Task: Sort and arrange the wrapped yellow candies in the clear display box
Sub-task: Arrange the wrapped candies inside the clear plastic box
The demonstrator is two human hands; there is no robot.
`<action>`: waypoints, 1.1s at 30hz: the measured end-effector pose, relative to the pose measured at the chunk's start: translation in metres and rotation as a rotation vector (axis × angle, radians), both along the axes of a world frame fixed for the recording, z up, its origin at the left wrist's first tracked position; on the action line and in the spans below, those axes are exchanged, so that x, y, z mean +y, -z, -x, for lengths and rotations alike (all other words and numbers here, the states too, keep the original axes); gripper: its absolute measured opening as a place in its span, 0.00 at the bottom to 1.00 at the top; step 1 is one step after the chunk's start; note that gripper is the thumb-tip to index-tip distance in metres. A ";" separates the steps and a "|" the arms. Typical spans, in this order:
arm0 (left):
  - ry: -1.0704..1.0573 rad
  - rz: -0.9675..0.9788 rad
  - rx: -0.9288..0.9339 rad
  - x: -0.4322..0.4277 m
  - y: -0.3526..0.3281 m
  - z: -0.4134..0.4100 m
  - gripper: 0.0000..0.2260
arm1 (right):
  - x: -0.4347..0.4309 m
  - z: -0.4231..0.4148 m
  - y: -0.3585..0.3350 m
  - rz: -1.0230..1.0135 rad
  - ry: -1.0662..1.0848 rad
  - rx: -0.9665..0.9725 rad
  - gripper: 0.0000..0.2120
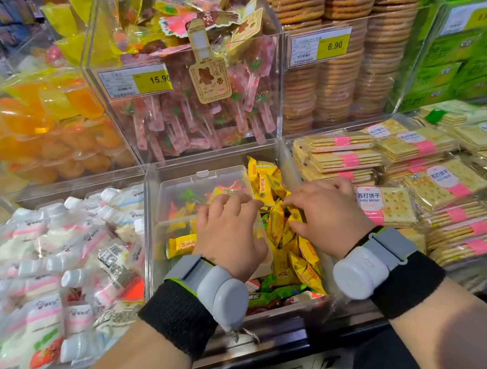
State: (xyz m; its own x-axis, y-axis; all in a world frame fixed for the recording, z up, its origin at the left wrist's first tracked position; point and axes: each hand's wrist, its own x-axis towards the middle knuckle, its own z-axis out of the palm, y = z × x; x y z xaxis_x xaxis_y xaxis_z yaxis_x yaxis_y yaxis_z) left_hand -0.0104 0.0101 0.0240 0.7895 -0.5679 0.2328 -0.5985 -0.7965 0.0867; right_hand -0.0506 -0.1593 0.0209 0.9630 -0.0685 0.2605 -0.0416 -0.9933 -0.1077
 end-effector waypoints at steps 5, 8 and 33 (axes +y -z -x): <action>0.014 0.005 0.036 -0.003 0.005 0.003 0.27 | -0.002 0.000 0.003 -0.030 0.010 -0.039 0.11; 0.025 0.030 0.054 -0.003 0.005 0.004 0.27 | -0.002 0.002 0.003 -0.082 0.026 -0.106 0.10; 0.028 0.323 -0.029 0.047 -0.007 -0.007 0.20 | 0.064 -0.004 -0.018 -0.771 -0.240 -0.209 0.12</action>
